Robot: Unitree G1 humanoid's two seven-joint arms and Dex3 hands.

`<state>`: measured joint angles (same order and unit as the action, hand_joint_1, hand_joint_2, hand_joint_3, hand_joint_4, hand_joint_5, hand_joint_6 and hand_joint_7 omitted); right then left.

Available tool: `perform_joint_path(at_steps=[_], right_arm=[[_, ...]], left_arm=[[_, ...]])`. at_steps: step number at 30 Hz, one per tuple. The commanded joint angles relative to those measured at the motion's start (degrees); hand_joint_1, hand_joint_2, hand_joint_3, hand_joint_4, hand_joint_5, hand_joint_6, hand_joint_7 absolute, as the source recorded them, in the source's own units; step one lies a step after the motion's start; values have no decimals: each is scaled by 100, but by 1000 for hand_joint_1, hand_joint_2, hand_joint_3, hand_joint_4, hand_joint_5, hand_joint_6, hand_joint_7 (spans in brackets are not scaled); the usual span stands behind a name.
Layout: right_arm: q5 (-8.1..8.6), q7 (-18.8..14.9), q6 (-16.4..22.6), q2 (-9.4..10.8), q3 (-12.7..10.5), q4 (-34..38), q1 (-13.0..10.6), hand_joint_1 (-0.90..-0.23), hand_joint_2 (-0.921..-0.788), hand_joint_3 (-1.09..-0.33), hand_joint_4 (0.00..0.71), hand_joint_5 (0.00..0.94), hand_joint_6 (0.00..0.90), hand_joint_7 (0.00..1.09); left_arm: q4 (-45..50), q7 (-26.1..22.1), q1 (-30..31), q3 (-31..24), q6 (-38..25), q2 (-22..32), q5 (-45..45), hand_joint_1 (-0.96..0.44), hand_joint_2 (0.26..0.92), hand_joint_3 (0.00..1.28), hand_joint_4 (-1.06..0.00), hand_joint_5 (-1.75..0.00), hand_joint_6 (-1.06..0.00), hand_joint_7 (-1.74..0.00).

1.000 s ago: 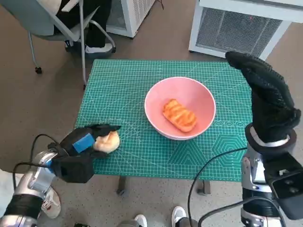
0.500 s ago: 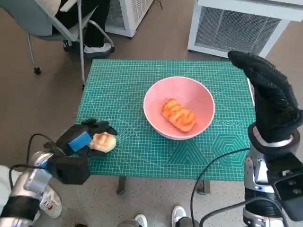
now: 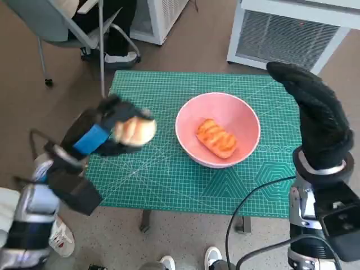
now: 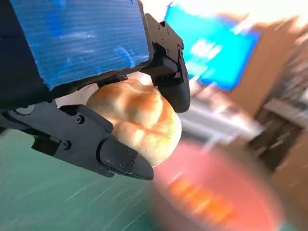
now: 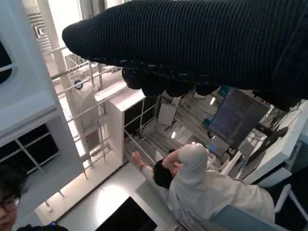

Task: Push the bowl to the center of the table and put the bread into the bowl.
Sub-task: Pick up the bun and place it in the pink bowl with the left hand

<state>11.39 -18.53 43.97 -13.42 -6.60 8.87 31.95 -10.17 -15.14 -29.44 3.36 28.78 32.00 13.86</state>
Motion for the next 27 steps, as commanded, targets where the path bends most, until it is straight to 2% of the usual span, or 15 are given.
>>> perform_joint_path(at_steps=[1,6,10,14,17,18,19,22,25,27], right_arm=[[-50,17,35,21,0,164,51,-566,-921,-739,289,3,-1,650],[-59,-7,92,40,25,265,120,-558,-921,-741,290,3,-1,632],[-38,-38,125,50,54,324,155,-555,-921,-741,290,3,-1,617],[-36,-49,134,47,79,329,155,-554,-921,-742,289,3,-1,610],[-45,-43,138,38,83,301,128,-553,-921,-742,285,1,-1,604],[-49,-41,140,37,83,294,122,-553,-921,-742,283,0,-1,603],[-52,-37,143,28,77,279,105,-553,-921,-743,281,0,-1,602],[-79,-18,156,11,61,254,76,-550,-921,-745,280,0,-1,603],[-116,14,166,-9,30,220,33,-547,-921,-749,279,0,-1,604],[-143,41,171,-14,7,205,5,-547,-921,-751,279,0,-1,604]], left_arm=[[-211,196,-689,345,51,-491,335,1,920,110,-611,-1253,-603,-1189],[-831,180,-1413,747,144,-885,632,1,920,101,-623,-1207,-610,-1216],[-1643,-19,-1976,1041,215,-1200,654,1,921,106,-624,-1191,-597,-1244],[-2373,-498,-2431,1306,-70,-1437,641,1,921,143,-580,-1226,-559,-1293],[-2672,-1160,-2724,1592,-635,-1485,778,0,921,229,-468,-1322,-476,-1390],[-2717,-1356,-2802,1673,-809,-1488,822,-63,892,212,-407,-1052,-403,-1164],[-2753,-1638,-2927,1815,-1099,-1505,931,-104,893,167,-417,-784,-386,-959],[-2873,-2058,-3142,2048,-1557,-1579,1121,-250,910,73,-317,-286,-275,-589],[-2974,-2095,-3162,2100,-1703,-1674,1173,-321,917,40,-267,-102,-224,-447],[-3060,-2023,-3132,2120,-1691,-1722,1191,-338,919,32,-253,-57,-211,-410]])
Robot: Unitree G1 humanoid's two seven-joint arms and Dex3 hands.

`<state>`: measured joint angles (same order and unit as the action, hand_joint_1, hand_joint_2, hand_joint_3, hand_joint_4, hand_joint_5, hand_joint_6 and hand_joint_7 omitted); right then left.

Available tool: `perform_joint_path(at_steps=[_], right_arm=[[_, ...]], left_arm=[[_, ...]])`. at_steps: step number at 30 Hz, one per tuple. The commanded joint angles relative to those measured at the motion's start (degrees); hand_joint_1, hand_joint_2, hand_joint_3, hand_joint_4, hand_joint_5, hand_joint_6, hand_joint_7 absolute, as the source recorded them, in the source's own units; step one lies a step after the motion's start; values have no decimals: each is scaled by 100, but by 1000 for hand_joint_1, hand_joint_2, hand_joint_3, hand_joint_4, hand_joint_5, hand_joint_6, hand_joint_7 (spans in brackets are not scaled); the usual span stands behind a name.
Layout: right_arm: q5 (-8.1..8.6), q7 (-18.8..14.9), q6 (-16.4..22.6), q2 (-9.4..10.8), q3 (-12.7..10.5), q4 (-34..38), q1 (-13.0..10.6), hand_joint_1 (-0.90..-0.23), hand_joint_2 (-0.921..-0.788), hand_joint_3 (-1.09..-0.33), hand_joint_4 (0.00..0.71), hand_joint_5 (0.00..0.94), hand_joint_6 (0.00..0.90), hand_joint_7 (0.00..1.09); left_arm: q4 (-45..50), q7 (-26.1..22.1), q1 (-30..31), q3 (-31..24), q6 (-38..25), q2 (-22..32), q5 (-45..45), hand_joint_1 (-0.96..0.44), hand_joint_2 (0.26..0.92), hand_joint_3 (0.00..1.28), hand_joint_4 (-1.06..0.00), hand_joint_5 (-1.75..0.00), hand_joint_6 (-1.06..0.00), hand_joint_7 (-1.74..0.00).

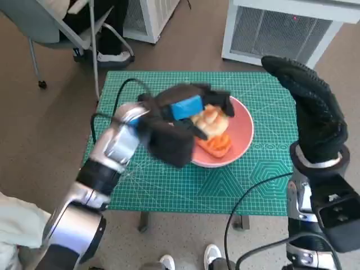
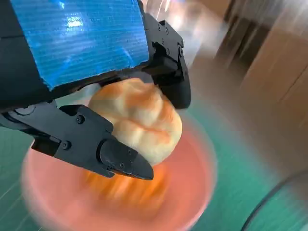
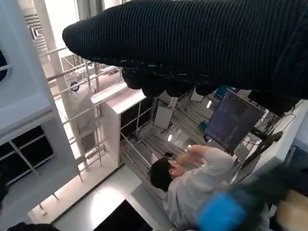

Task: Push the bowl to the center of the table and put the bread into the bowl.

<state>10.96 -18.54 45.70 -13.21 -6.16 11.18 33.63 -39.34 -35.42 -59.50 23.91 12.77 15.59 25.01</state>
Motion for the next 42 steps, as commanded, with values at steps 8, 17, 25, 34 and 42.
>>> perform_joint_path(at_steps=[8,17,25,34,42], right_arm=[[-325,231,-24,-19,-106,-115,-255,-558,-921,-757,279,0,-1,605],[-418,404,-55,-1,-125,-133,-262,-557,-921,-762,278,0,-1,604],[-430,485,-51,3,-130,-42,-159,-554,-921,-761,278,0,-1,603],[-429,600,-206,44,-119,-30,-25,-550,-921,-763,282,3,1,622],[-464,703,-324,117,-107,27,89,-556,-921,-765,288,6,1,640]], left_arm=[[-373,430,24,99,262,-116,142,-352,921,34,-181,-2,-174,-344],[-525,1228,232,-239,1072,-88,-88,-386,921,51,-84,0,-122,-302],[-471,2244,635,-885,2043,-255,-643,-449,921,121,-74,-8,-113,-291],[-366,2960,1031,-1591,3003,-677,-1437,-464,921,244,-221,-35,-150,-398],[94,2844,1487,-1939,3370,-1104,-2326,-434,921,296,-323,-62,-192,-422]])
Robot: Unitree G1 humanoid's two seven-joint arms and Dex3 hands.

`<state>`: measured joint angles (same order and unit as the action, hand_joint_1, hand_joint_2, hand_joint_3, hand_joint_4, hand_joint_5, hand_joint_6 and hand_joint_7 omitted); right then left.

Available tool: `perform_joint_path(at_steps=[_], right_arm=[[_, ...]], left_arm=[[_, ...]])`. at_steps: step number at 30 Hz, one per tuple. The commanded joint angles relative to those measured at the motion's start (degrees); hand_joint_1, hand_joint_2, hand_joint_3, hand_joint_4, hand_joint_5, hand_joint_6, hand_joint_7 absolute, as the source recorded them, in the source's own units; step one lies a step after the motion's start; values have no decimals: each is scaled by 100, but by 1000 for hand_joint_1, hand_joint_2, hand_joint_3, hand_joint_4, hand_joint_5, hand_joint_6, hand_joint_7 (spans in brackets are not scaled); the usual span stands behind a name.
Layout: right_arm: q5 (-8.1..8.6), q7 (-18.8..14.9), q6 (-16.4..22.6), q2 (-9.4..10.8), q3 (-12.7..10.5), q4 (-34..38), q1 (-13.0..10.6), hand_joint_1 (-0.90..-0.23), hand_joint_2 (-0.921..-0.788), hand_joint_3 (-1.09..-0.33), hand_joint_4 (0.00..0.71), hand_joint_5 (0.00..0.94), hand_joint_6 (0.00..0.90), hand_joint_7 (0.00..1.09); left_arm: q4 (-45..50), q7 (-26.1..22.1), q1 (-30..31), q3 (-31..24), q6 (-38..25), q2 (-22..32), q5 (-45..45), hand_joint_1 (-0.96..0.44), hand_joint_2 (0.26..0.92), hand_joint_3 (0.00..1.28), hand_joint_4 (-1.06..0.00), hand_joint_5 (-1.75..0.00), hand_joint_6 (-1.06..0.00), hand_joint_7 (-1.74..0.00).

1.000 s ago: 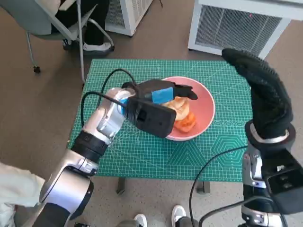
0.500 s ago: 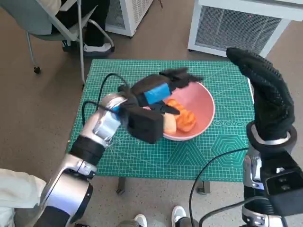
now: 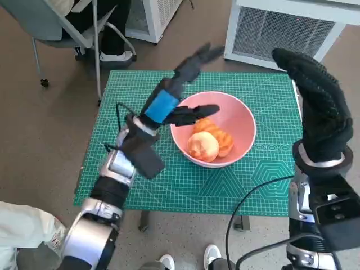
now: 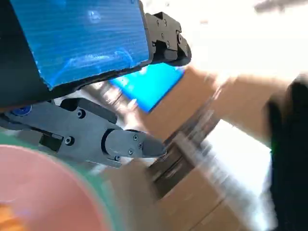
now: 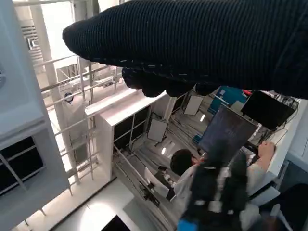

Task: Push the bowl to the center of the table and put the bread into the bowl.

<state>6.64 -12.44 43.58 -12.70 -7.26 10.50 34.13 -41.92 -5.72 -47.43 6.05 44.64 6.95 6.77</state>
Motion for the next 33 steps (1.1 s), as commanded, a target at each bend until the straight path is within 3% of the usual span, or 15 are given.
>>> perform_joint_path(at_steps=[1,11,21,33], right_arm=[[-43,106,-119,74,7,104,51,-556,-921,-765,288,6,1,641],[-128,214,-240,154,90,125,205,-570,-921,-767,289,5,-1,646],[-193,254,-210,174,123,219,316,-571,-921,-767,289,5,-1,643],[-377,353,-48,222,143,428,396,-557,-921,-769,294,6,0,640]], left_arm=[[412,-183,326,-174,182,-273,-604,-433,921,299,-326,-62,-193,-422],[1172,-751,752,-301,63,-359,-1317,-400,921,333,-334,-51,-188,-428],[1739,-730,1030,-452,5,-322,-1294,-435,921,434,-326,-18,-105,-561],[2242,-673,1294,-523,-284,-373,-1322,-420,921,484,-312,-7,-70,-595]])
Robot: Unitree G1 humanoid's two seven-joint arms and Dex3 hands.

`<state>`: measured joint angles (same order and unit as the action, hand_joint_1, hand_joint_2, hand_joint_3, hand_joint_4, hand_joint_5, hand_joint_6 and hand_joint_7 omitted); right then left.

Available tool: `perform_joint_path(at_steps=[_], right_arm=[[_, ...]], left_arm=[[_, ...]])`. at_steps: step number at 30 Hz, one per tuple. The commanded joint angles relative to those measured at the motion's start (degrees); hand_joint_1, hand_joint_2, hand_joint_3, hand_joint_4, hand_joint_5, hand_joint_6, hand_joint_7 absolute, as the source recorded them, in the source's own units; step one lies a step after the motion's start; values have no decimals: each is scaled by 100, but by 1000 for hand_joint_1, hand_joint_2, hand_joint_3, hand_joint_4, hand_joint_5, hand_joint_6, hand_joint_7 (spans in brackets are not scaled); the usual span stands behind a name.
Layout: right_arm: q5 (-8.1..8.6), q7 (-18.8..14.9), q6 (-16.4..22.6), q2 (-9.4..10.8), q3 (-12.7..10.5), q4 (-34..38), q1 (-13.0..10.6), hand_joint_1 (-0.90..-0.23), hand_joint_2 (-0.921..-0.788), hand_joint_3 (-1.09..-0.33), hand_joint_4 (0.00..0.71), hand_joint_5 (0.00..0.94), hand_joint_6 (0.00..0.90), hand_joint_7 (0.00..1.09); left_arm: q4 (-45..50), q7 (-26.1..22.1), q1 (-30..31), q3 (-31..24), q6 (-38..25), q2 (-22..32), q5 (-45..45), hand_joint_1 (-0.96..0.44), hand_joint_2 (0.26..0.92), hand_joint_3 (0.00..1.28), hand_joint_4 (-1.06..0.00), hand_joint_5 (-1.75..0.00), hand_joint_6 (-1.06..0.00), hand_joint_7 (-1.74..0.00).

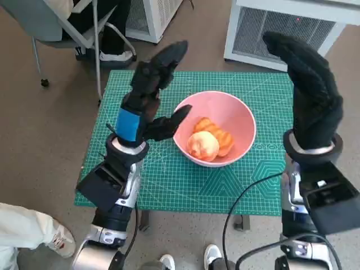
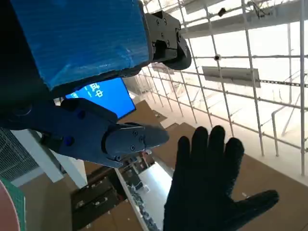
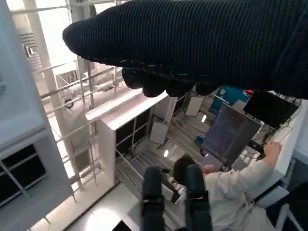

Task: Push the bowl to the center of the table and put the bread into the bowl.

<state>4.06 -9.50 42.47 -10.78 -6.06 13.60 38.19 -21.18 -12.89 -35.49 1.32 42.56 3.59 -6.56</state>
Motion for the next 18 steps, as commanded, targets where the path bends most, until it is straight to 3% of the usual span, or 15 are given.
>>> perform_joint_path(at_steps=[1,18], right_arm=[[-123,64,78,28,25,137,-6,-554,-921,-770,294,6,0,639],[-178,96,208,25,45,287,-25,-538,-921,-779,286,0,2,635]], left_arm=[[176,48,107,-53,-82,-38,17,-419,921,485,-312,-6,-70,-598],[329,-281,232,-53,-292,-51,-401,-448,921,488,-309,-4,-67,-615]])
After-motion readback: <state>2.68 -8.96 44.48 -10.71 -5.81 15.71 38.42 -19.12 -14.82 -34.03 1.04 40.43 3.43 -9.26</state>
